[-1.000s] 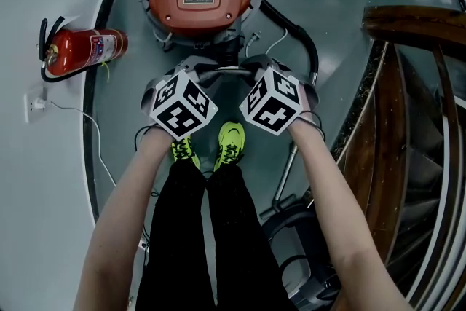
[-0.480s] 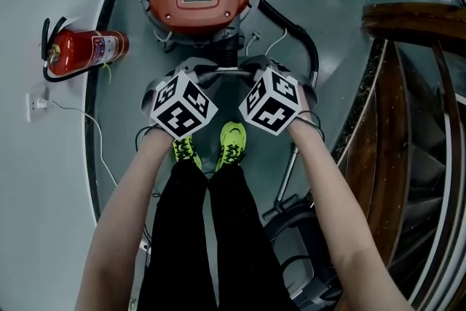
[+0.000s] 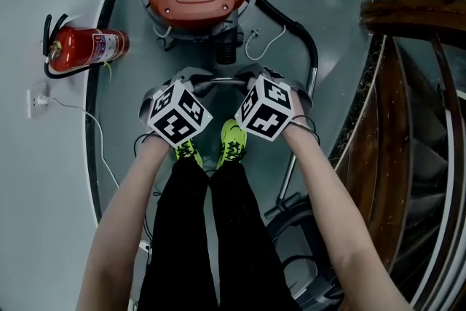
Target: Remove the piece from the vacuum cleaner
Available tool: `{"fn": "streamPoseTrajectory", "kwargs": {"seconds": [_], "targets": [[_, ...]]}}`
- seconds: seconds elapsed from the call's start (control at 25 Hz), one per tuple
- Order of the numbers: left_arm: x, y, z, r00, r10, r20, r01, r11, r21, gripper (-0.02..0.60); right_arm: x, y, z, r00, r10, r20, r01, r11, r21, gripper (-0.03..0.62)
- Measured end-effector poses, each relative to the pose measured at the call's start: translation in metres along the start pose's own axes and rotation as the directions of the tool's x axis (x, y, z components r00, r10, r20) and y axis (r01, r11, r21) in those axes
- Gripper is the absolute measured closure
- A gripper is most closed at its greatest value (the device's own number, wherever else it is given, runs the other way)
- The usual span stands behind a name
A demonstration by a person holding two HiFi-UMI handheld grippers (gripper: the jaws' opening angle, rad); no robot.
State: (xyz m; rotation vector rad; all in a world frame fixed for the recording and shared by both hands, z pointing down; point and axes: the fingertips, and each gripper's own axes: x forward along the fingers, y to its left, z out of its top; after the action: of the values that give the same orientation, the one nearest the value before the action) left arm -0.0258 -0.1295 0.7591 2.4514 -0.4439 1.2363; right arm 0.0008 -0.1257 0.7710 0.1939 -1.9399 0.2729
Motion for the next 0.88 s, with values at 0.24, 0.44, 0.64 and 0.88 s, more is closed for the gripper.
{"fn": "streamPoseTrajectory", "kwargs": {"seconds": [0.24, 0.44, 0.64, 0.88], "targets": [[-0.004, -0.025, -0.012, 1.000, -0.023, -0.010, 0.023, 1.000, -0.003, 0.526, -0.001, 0.027, -0.008, 1.000, 0.022, -0.003, -0.022, 1.000, 0.020, 0.534], [-0.007, -0.047, -0.024, 0.998, -0.050, -0.030, 0.050, 0.999, -0.005, 0.526, -0.001, 0.052, -0.014, 0.999, 0.048, -0.004, -0.048, 0.998, 0.041, 0.534], [-0.008, -0.056, -0.030, 0.997, -0.066, -0.040, 0.065, 0.998, -0.011, 0.526, 0.000, 0.064, -0.017, 0.998, 0.058, 0.001, -0.058, 0.997, 0.051, 0.534], [-0.013, -0.057, -0.025, 0.997, -0.059, -0.041, 0.059, 0.998, -0.004, 0.526, -0.006, 0.063, -0.015, 0.999, 0.047, 0.013, -0.048, 0.998, 0.051, 0.534]]}}
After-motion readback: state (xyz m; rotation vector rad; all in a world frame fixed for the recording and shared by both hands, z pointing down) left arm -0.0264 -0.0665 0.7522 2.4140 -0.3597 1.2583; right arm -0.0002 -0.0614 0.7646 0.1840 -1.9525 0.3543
